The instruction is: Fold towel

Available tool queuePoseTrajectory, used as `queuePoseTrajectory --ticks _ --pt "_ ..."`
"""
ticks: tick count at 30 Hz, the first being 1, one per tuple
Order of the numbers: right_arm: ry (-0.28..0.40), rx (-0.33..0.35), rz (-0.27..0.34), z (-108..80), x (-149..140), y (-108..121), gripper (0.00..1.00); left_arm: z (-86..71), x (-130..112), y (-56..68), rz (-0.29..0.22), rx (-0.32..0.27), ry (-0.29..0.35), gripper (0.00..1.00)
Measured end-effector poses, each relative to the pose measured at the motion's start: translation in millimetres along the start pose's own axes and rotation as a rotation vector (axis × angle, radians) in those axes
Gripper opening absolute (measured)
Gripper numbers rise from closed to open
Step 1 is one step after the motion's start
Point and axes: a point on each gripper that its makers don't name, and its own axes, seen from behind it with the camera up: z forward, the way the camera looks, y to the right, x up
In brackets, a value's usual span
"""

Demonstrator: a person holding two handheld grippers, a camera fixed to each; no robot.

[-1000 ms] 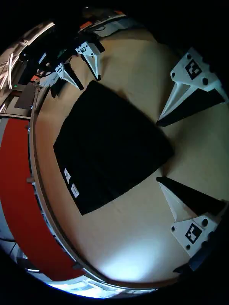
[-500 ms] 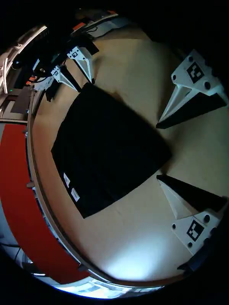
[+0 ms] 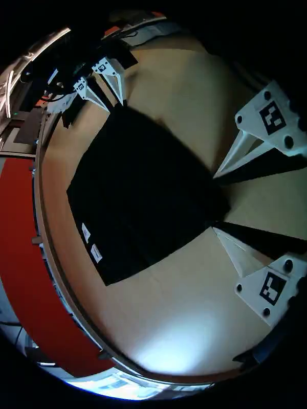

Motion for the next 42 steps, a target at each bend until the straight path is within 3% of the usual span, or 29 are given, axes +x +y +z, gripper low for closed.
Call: queuePoseTrajectory --ticks 6,10,23,42 --pt "0.002 -0.007 0.004 -2.1 0.0 0.5 0.23 -0.7 -0.6 3.0 0.0 -0.002 -0.007 0.23" --pt "0.008 -0.009 0.003 -2.5 1.4 0.1 0.17 -1.4 -0.3 5.3 -0.008 -0.006 -0.01 0.15" --pt "0.043 -0.017 0.025 -15.6 12.4 2.4 0.16 -14.9 17.4 7.2 -0.064 -0.007 0.026 0.14" --pt "0.081 -0.034 0.006 -67.9 43.0 -2.0 0.16 -69.3 48.5 20.3 -0.149 0.0 0.085 0.14"
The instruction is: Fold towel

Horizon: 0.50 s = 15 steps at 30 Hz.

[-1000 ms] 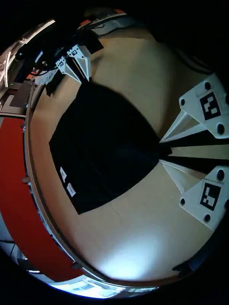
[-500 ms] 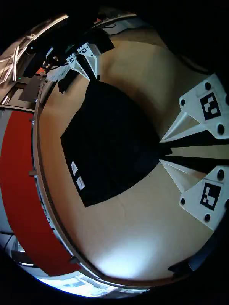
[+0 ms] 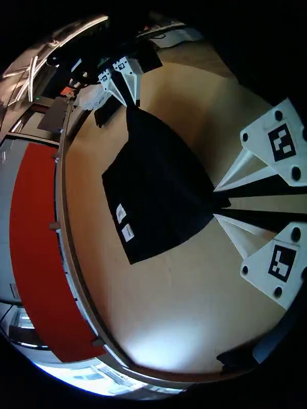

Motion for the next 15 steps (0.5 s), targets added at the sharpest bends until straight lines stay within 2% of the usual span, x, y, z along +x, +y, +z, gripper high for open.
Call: queuePoseTrajectory --ticks 15 --pt "0.016 0.018 -0.02 -28.0 17.8 -8.7 0.16 -31.7 8.3 12.9 -0.033 -0.004 0.009 0.14"
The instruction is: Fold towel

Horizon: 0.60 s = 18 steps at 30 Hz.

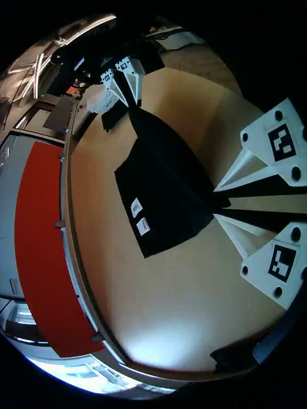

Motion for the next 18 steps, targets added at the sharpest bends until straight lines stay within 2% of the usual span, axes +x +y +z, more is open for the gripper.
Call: queuePoseTrajectory --ticks 9,18 --pt "0.005 0.005 -0.014 -12.1 6.4 -5.1 0.16 -16.0 2.3 6.7 -0.004 -0.014 0.0 0.14" --pt "0.007 0.005 -0.011 -23.0 11.1 -8.6 0.16 -25.6 3.0 13.1 0.002 -0.019 -0.003 0.14"
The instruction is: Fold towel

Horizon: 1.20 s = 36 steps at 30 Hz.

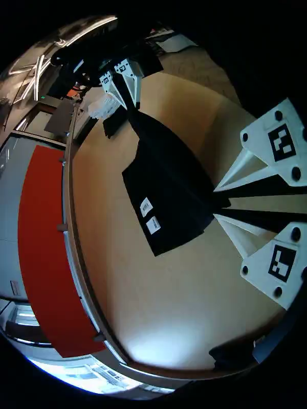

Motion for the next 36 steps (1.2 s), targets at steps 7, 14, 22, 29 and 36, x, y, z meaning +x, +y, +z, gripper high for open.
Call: queuePoseTrajectory --ticks 7,14,22,29,36 --pt "0.003 0.004 0.0 -10.4 4.0 -5.3 0.16 -9.4 1.4 2.4 -0.001 -0.009 -0.002 0.14" --pt "0.007 0.007 0.011 -15.1 5.3 -11.3 0.16 -16.0 3.0 2.6 -0.002 -0.006 -0.003 0.14" --pt "0.002 0.01 0.001 -10.1 3.9 -9.9 0.16 -13.6 3.5 -0.2 -0.007 -0.001 -0.008 0.14" --pt "-0.014 0.007 -0.012 -0.7 2.2 1.5 0.16 -1.7 10.0 -5.8 -0.012 0.0 -0.005 0.14" --pt "-0.015 -0.001 -0.014 14.1 6.5 20.3 0.16 18.9 19.0 -19.0 -0.017 0.019 -0.008 0.14"
